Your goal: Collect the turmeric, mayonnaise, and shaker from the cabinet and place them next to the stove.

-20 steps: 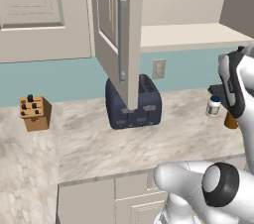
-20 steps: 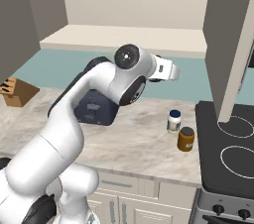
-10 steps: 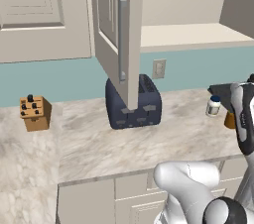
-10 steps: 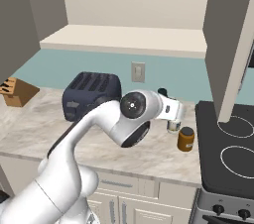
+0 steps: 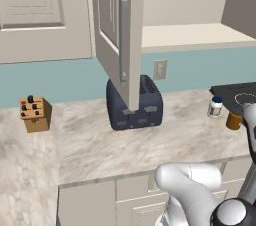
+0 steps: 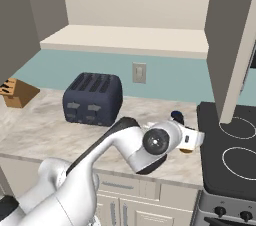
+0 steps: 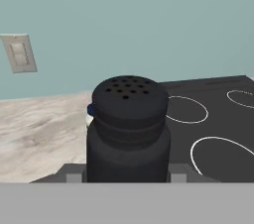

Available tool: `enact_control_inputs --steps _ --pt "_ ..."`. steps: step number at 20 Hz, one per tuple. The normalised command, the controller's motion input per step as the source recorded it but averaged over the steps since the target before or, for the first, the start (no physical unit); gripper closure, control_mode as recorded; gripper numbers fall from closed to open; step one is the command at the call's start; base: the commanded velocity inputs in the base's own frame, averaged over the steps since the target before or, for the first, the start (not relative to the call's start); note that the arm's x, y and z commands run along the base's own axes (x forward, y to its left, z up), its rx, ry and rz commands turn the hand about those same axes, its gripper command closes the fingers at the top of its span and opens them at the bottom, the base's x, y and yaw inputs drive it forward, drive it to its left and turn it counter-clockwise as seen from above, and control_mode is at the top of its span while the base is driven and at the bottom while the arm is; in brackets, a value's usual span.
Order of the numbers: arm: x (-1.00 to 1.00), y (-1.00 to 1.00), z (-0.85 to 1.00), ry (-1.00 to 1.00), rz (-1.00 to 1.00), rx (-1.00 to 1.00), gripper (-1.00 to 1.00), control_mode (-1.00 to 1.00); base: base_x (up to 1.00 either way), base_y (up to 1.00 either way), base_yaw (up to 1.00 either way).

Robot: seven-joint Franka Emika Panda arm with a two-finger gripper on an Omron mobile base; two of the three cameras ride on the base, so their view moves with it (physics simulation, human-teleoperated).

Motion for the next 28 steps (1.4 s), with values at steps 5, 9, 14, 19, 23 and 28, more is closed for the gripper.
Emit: enact_control_inputs --steps 5,9,14,19,23,28 --pt "0.03 -0.27 -0.43 0.00 0.06 -0.02 1.00 -1.00 0.00 0.00 0.00" --pt "0.11 -0.29 -0.37 0.00 0.10 0.00 1.00 -1.00 0.00 0.00 0.00" --pt "0.01 -0.28 -0.54 0.00 0.14 -0.04 1.00 -1.00 0.00 0.00 0.00" --pt "0.00 -0.44 -0.55 0.01 0.15 0.00 1.00 -1.00 0.00 0.00 0.00" --pt "0.00 -0.29 -0.58 0.05 0.14 -0.03 1.00 -1.00 0.00 0.00 0.00" --pt "0.10 -0.05 -0.49 0.06 0.14 -0.04 1.00 -1.00 0.00 0.00 0.00"
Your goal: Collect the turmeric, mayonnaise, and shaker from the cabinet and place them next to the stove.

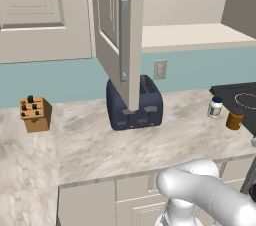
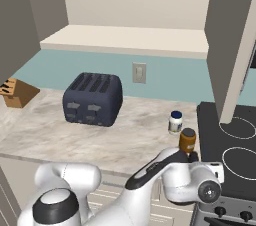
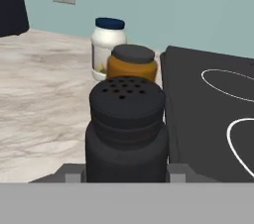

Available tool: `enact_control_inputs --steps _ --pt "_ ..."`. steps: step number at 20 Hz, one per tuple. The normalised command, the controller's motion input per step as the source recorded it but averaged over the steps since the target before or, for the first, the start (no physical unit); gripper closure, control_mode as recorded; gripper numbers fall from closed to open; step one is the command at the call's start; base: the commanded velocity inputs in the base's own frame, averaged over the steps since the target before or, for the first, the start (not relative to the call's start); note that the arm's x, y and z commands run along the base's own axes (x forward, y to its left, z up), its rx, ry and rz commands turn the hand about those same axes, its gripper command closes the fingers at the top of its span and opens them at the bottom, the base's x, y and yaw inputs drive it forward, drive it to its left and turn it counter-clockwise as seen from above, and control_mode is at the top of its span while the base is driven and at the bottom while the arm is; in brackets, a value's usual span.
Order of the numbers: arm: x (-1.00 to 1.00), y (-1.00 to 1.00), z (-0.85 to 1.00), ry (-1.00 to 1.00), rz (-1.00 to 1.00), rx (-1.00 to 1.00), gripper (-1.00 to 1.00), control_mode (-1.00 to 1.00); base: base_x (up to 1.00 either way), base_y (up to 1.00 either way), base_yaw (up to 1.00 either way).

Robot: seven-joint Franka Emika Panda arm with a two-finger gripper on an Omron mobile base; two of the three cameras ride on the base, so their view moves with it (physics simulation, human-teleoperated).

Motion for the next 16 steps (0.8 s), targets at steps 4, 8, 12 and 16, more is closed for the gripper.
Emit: enact_control_inputs --steps 4,8,12,16 --pt "0.16 -0.04 -0.32 0.00 0.16 0.00 1.00 -1.00 0.00 0.00 0.00" --pt "0.15 -0.04 -0.23 0.00 0.17 0.02 1.00 -1.00 0.00 0.00 0.00" --pt "0.14 -0.06 -0.14 0.00 0.16 0.04 1.00 -1.00 0.00 0.00 0.00" --pt "0.14 0.00 -0.13 0.00 0.12 0.01 1.00 -1.00 0.00 0.00 0.00"
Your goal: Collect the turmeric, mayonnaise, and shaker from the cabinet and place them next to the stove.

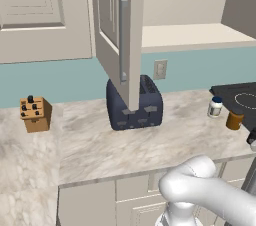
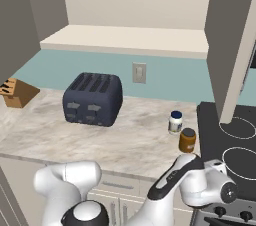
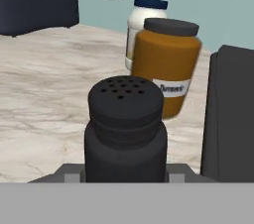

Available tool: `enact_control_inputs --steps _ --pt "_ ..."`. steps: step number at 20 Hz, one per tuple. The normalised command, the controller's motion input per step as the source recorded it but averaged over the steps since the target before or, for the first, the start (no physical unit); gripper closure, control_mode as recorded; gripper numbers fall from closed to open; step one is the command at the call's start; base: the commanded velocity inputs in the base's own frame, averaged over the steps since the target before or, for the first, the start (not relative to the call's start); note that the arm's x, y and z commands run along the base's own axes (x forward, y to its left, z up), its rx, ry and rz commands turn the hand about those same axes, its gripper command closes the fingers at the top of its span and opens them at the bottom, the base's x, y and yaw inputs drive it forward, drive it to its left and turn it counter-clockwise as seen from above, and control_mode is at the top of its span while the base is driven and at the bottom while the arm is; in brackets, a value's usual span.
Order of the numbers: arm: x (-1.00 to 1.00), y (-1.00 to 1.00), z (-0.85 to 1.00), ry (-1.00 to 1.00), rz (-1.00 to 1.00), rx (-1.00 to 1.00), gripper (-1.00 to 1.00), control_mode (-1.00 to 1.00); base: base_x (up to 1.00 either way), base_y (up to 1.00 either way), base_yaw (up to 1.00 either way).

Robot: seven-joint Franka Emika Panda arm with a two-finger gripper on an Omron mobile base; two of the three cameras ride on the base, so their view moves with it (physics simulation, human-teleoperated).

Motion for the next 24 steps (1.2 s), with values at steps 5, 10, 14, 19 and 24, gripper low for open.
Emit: enact_control_inputs --steps 5,10,14,19,24 --pt "0.14 0.00 -0.17 0.00 0.10 0.00 1.00 -1.00 0.00 0.00 0.00" --pt "0.11 0.00 -0.19 0.00 0.09 0.00 1.00 -1.00 0.00 0.00 0.00" --pt "0.05 0.00 -0.13 0.00 0.06 0.00 1.00 -1.00 0.00 0.00 0.00" --pt "0.00 0.01 -0.24 0.00 0.04 0.00 -1.00 -1.00 0.00 0.00 0.00" --pt "0.00 0.00 -0.09 0.00 0.03 0.00 -1.00 -1.00 0.00 0.00 0.00"
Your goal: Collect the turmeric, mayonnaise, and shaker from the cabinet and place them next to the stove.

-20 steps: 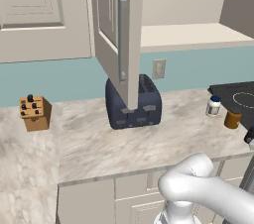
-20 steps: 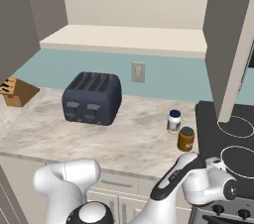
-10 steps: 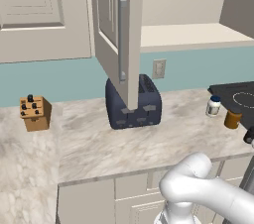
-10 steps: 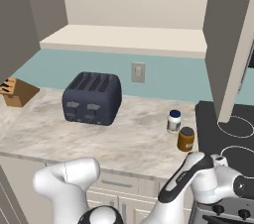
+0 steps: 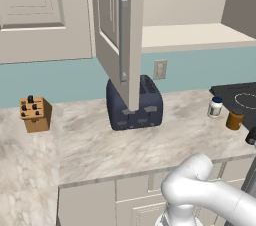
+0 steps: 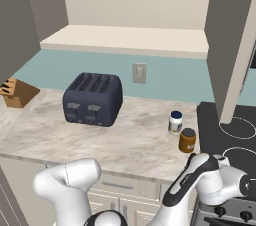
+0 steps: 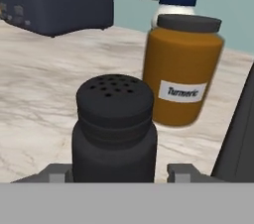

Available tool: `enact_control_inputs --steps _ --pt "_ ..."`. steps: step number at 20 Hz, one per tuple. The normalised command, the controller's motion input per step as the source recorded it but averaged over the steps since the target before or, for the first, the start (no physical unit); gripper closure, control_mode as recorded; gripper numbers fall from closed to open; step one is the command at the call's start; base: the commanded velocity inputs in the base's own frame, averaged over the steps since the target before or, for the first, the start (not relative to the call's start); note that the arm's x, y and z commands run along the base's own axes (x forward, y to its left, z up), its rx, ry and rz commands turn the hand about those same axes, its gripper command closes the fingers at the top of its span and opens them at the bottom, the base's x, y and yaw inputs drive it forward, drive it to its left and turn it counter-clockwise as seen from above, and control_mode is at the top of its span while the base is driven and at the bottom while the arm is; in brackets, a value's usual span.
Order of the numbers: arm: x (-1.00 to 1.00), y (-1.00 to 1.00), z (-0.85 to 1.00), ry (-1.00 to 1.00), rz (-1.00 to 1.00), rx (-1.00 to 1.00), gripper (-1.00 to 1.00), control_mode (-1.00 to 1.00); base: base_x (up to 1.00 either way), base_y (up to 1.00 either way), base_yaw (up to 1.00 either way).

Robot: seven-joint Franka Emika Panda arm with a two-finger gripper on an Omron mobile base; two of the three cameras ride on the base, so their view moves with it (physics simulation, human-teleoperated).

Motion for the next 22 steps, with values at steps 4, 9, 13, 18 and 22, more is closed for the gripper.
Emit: enact_control_inputs --steps 4,9,13,18,22 --pt "-0.07 -0.09 0.12 -0.02 0.02 0.00 -1.00 -1.00 0.00 0.00 0.00" --pt "-0.22 -0.15 0.38 -0.05 0.00 0.00 -1.00 -1.00 0.00 0.00 0.00" --pt "-0.30 -0.03 0.43 -0.02 0.01 0.00 -1.00 -1.00 0.00 0.00 0.00" --pt "-0.35 0.05 0.38 0.00 0.00 0.00 -1.00 -1.00 0.00 0.00 0.00" --pt "-0.37 0.23 0.39 0.00 0.00 0.00 -1.00 -1.00 0.00 0.00 0.00"
